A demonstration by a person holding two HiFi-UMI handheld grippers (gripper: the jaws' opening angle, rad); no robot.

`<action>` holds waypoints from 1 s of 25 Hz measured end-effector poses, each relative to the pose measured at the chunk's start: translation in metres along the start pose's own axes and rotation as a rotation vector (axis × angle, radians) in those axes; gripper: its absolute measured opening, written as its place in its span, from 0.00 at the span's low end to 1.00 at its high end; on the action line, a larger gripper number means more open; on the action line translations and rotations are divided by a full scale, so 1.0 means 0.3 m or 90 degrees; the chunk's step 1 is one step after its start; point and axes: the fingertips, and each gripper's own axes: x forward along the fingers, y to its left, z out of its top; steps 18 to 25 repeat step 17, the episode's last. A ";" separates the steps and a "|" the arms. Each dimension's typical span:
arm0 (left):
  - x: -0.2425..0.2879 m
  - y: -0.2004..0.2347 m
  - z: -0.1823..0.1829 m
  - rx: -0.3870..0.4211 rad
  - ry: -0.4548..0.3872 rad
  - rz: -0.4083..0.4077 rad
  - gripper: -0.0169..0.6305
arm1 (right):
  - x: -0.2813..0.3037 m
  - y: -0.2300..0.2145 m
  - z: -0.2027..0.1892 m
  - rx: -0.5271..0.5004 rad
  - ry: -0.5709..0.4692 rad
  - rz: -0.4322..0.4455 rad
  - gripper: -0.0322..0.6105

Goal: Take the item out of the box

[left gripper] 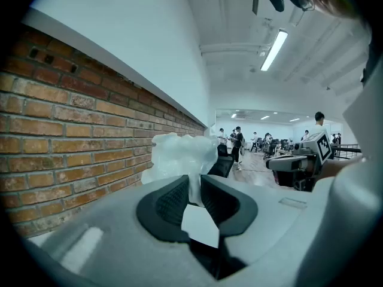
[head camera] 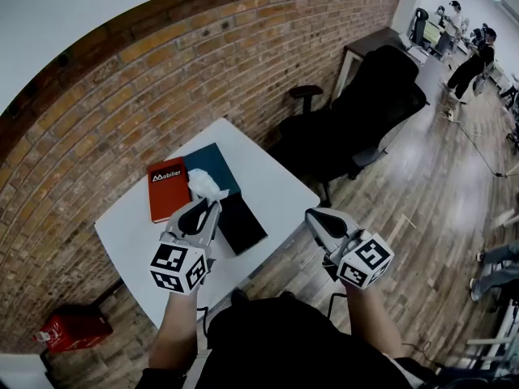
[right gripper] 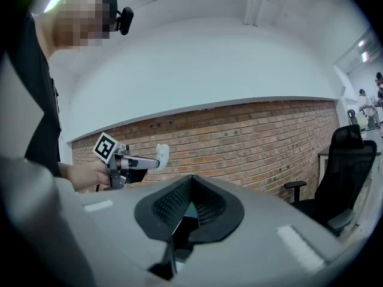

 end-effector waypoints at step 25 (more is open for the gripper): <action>-0.025 -0.001 -0.030 -0.025 0.007 -0.003 0.13 | -0.005 0.049 -0.013 0.021 0.001 0.020 0.05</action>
